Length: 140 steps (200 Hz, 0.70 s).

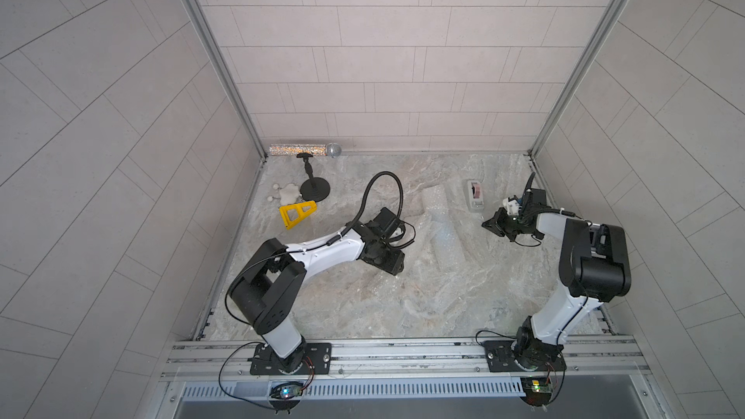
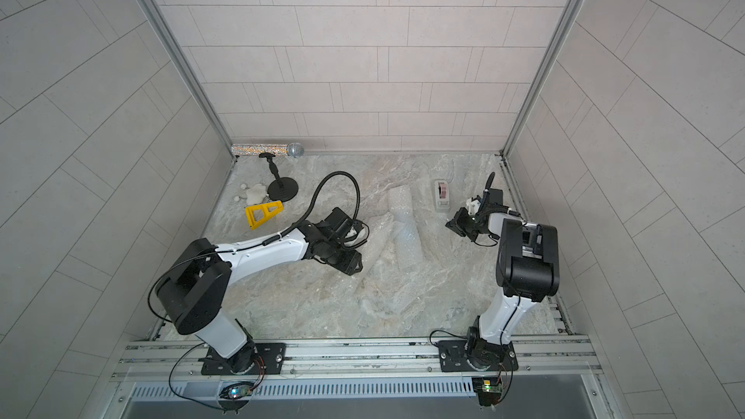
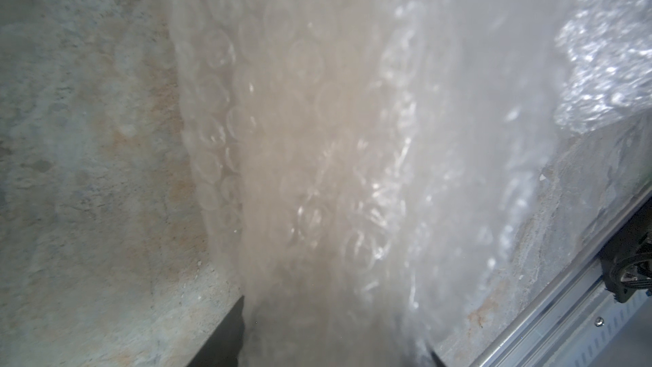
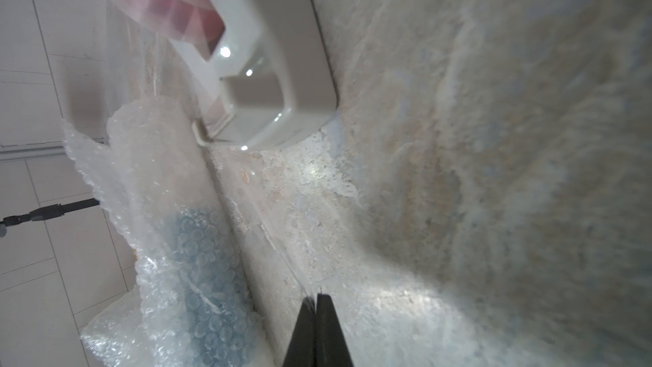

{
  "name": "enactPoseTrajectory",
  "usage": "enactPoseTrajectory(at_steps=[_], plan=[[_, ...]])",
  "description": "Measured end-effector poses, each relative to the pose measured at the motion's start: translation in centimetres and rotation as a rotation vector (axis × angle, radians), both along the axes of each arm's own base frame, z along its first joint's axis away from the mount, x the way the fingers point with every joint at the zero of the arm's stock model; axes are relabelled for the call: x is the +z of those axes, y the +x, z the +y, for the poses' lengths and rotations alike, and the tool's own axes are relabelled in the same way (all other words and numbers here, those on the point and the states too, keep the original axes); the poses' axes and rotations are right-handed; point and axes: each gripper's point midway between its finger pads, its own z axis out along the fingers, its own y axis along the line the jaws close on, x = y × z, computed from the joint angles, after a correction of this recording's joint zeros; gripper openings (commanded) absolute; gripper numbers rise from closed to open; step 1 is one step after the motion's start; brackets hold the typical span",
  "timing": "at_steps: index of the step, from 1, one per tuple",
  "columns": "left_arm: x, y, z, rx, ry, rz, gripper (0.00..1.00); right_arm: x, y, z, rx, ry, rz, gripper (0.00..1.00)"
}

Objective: Wrap vases in bubble wrap
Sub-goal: Tear off the tape using the Tape Cutter.

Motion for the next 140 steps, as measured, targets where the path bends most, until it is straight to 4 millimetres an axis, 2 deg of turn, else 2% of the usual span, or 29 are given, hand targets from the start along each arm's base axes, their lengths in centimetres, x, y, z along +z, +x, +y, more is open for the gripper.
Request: enactPoseTrajectory(at_steps=[52, 140], plan=[[0.0, 0.1, -0.2, 0.001, -0.007, -0.001, 0.34, -1.6, 0.8, -1.0, -0.027, -0.050, 0.008, 0.00], [0.0, 0.3, -0.7, -0.004, -0.020, 0.001, 0.33, -1.8, 0.5, -2.7, -0.036, -0.174, 0.014, 0.00]])
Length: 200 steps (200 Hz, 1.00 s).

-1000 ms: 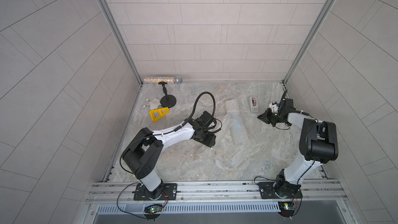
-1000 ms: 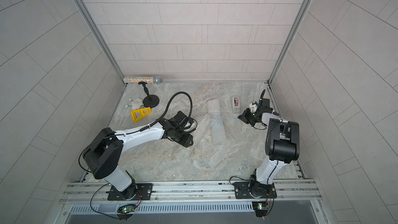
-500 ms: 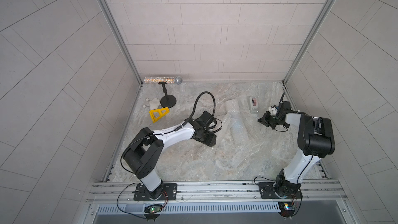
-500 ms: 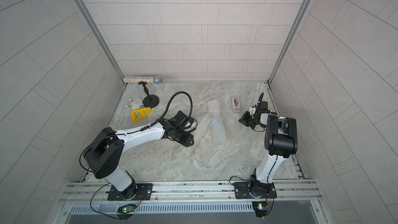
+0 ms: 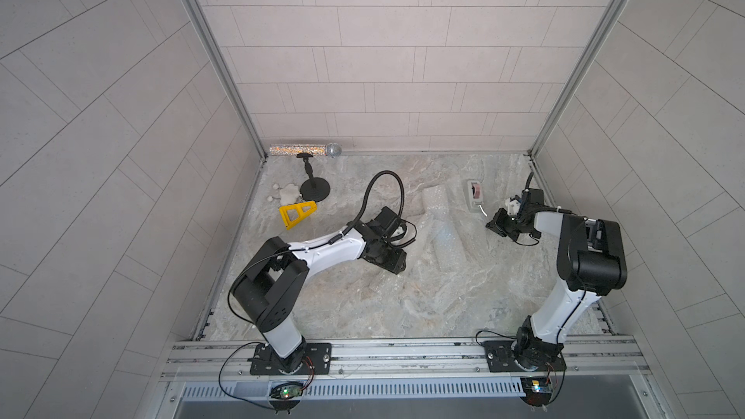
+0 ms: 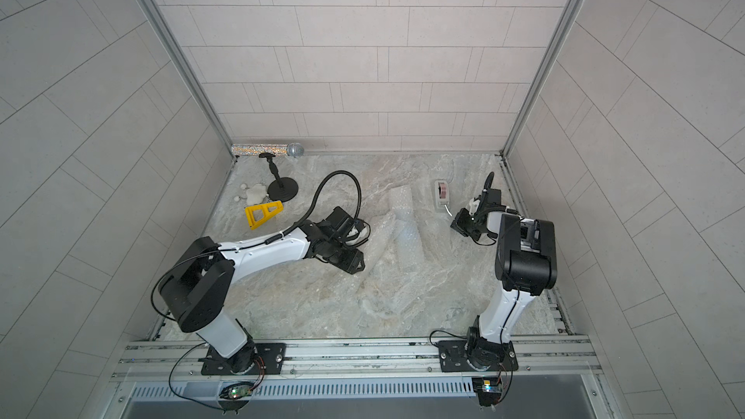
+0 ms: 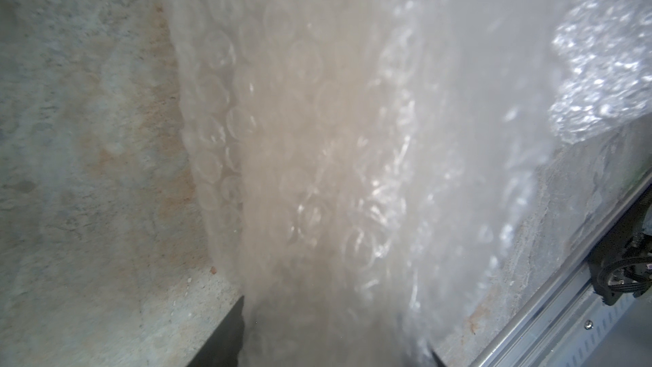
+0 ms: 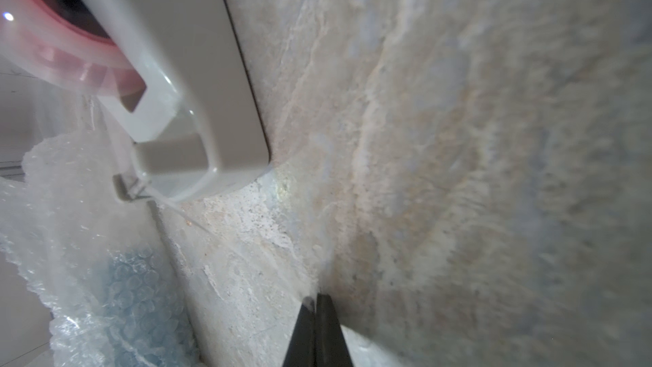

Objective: Wrap vases in bubble wrap
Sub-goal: Tear off the tape using the Tape Cutter, then stick the tape on the bubble wrap.

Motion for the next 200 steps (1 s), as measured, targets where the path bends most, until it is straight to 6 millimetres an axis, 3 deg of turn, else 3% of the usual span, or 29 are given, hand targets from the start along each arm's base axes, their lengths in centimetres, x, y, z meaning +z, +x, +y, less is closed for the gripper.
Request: enactPoseTrajectory(at_steps=[55, 68, 87, 112, 133, 166, 200], plan=[[0.0, 0.1, -0.1, -0.001, -0.006, -0.002, 0.33, 1.0, -2.1, -1.3, -0.014, -0.100, 0.062, 0.00], [0.0, 0.1, -0.2, -0.001, -0.008, -0.002, 0.33, 2.8, -2.2, -1.1, -0.011, -0.105, 0.037, 0.00], [0.0, 0.0, -0.2, 0.000, -0.013, -0.004, 0.33, 7.3, -1.7, 0.2, 0.020, -0.116, -0.062, 0.00], [0.0, 0.0, -0.2, 0.003, -0.025, -0.009, 0.32, 13.0, -1.6, 4.8, 0.133, -0.080, -0.219, 0.00], [0.0, -0.1, -0.2, 0.005, -0.032, -0.014, 0.32, 15.1, -3.2, 10.1, 0.270, -0.015, -0.264, 0.00], [0.0, -0.2, -0.1, 0.010, -0.044, -0.020, 0.31, 15.4, -7.4, 17.9, 0.475, 0.091, -0.241, 0.00], [0.0, -0.3, 0.0, 0.023, -0.065, -0.033, 0.31, 13.8, -11.2, 23.4, 0.600, 0.171, -0.167, 0.00]])
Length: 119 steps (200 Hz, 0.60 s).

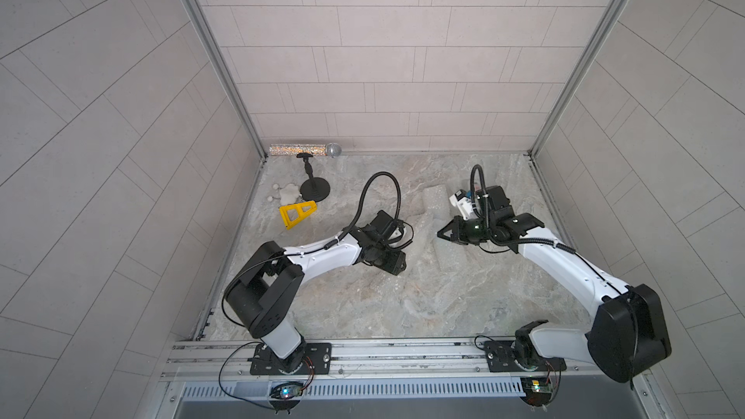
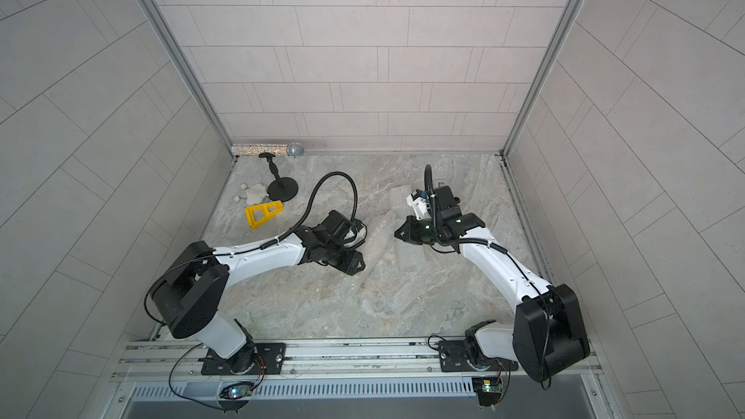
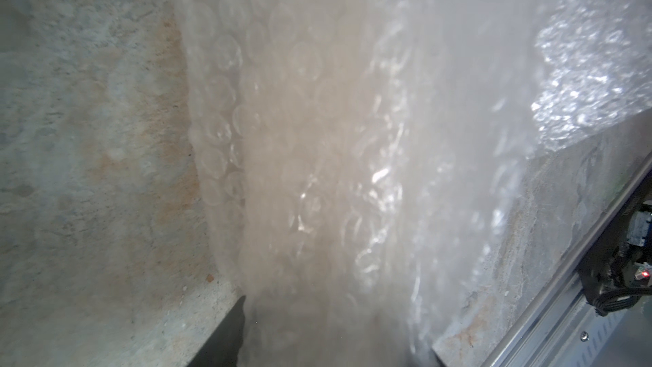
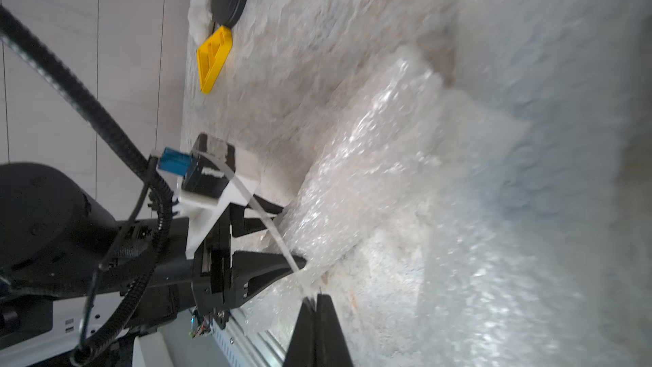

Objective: Wrap vases in bubble wrap
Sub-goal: Stick the tape on the bubble wrap.

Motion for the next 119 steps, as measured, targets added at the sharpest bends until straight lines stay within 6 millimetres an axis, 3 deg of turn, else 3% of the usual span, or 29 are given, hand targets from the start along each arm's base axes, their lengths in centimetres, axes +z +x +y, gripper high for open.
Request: enactPoseTrajectory(at_steps=[45, 73, 119], plan=[[0.0, -0.1, 0.1, 0.010, -0.016, -0.010, 0.31, -3.1, -2.0, 4.7, 0.067, 0.019, 0.086, 0.00], [0.0, -0.1, 0.1, 0.012, -0.021, -0.014, 0.31, -5.0, -1.4, 5.2, 0.035, 0.009, 0.125, 0.00], [0.0, -0.1, 0.1, 0.013, -0.022, -0.012, 0.31, -6.4, 0.0, 5.6, 0.017, -0.010, 0.125, 0.00]])
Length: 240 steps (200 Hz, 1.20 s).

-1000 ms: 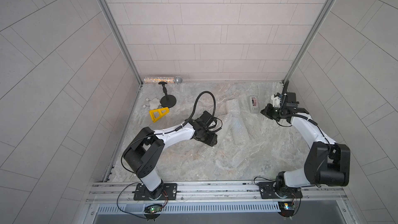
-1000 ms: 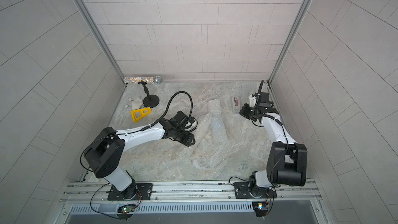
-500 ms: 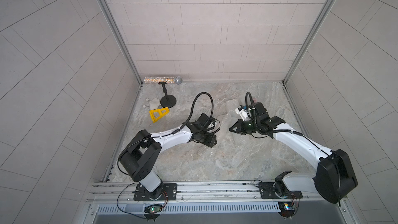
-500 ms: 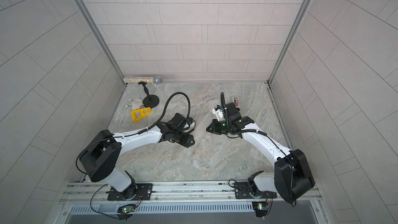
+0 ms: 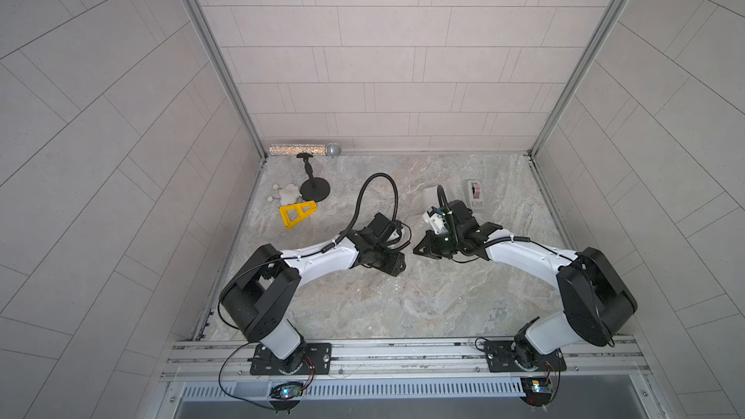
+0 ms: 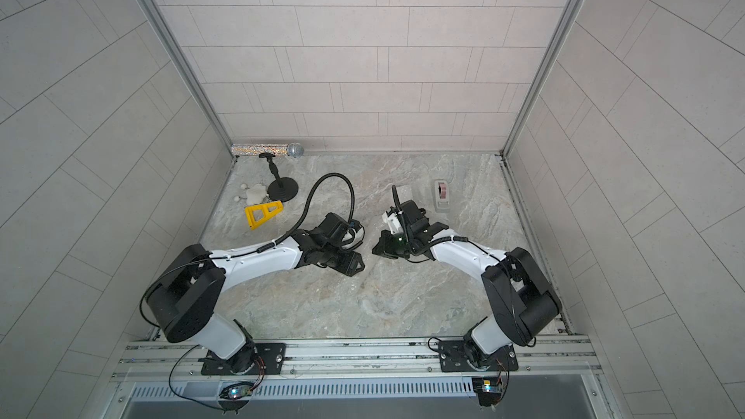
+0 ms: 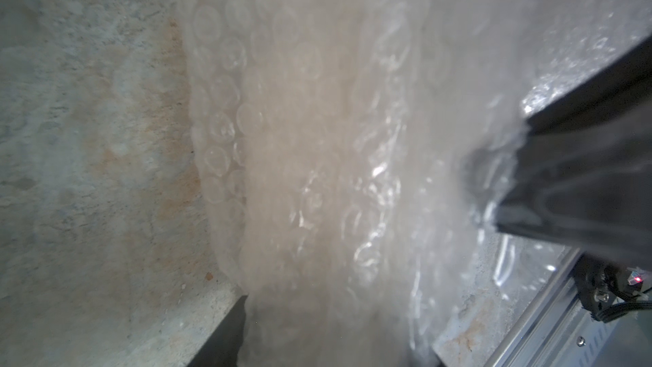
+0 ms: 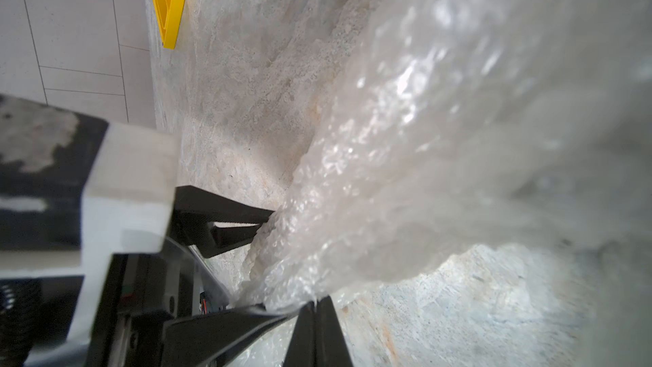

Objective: Wrap vases in bubble wrap
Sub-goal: Stick the tape on the bubble wrap.

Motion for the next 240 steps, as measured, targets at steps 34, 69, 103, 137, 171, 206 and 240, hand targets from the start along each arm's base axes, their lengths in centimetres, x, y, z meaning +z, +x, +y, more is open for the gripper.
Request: enactPoseTrajectory(at_steps=[34, 69, 103, 137, 171, 206, 240], plan=[[0.0, 0.0, 0.0, -0.001, 0.000, 0.000, 0.32, -0.9, 0.6, 0.5, 0.004, -0.013, 0.012, 0.00], [0.0, 0.0, 0.0, -0.001, -0.002, 0.001, 0.47, -1.3, 1.0, 0.7, 0.003, -0.015, 0.009, 0.00], [0.0, 0.0, 0.0, 0.000, -0.005, 0.005, 0.63, -1.6, 1.4, 1.0, 0.004, -0.007, 0.004, 0.00], [-0.4, -0.4, 0.3, -0.009, 0.014, 0.023, 0.74, -1.6, 1.5, 1.2, 0.009, -0.008, -0.002, 0.00], [-0.5, -0.5, 0.5, -0.006, 0.016, 0.038, 0.82, -1.6, 1.5, 1.2, 0.012, -0.009, -0.007, 0.00], [-0.3, -0.4, 0.6, 0.001, 0.008, 0.042, 0.87, -1.6, 1.7, 1.4, 0.013, -0.003, -0.015, 0.00], [0.5, 0.0, 0.5, 0.008, -0.008, 0.017, 0.89, -1.6, 1.8, 1.5, 0.014, -0.002, -0.019, 0.00]])
